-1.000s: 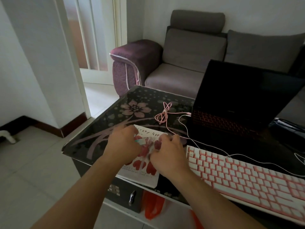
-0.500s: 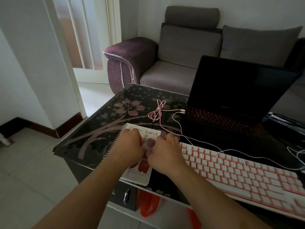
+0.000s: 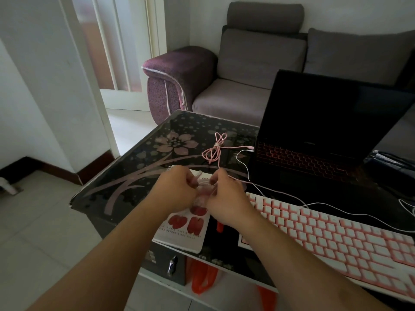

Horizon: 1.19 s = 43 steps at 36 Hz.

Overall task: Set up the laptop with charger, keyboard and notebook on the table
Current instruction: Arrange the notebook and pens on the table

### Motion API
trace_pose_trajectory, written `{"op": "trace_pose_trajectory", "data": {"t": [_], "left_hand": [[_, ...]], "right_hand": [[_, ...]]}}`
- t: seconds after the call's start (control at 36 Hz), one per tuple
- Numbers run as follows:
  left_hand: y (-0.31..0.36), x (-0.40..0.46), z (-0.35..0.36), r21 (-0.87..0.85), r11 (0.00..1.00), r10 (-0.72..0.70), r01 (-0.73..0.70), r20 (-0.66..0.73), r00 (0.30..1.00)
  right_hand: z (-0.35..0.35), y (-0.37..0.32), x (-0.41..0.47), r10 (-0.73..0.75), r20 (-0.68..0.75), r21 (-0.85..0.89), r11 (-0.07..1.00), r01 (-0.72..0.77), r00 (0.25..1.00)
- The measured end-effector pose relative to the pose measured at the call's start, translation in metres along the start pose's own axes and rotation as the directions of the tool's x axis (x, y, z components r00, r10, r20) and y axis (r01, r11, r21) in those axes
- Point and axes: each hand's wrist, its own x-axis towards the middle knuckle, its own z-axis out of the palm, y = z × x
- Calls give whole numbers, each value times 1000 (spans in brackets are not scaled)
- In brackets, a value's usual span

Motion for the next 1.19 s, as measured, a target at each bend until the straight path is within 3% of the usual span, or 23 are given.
{"op": "trace_pose_trajectory", "data": {"t": [0.17,0.31,0.44,0.64,0.75,0.89,1.03,1.19], "left_hand": [[-7,6,-12,-229,974,10,-7,14,1000],[-16,12,-31,-361,932,34,-40,-22,999],[-23,23,-54,-379,924,29,-49,-58,998],[-53,45,-82,-518,855,-167,-9,-292,942],[-84,57,-88,-469,879,-262,80,-337,904],[-112,66,-72,-298,924,-309,240,-211,927],[-120,63,-65,-138,962,-267,237,-279,922],[-115,62,-74,-200,964,-245,178,-398,884]], "right_hand": [[-13,-1,5,-18,-23,317,948,24,1000],[-14,-10,21,-56,-82,339,937,81,995],[-17,-35,44,-3,-80,496,867,42,997],[-6,-76,90,19,-65,582,813,22,998],[12,-82,113,63,-54,563,826,-22,997],[46,-82,137,87,-82,455,890,-40,993],[63,-83,154,85,-81,453,890,-40,993],[64,-95,151,32,-108,376,927,11,994]]}}
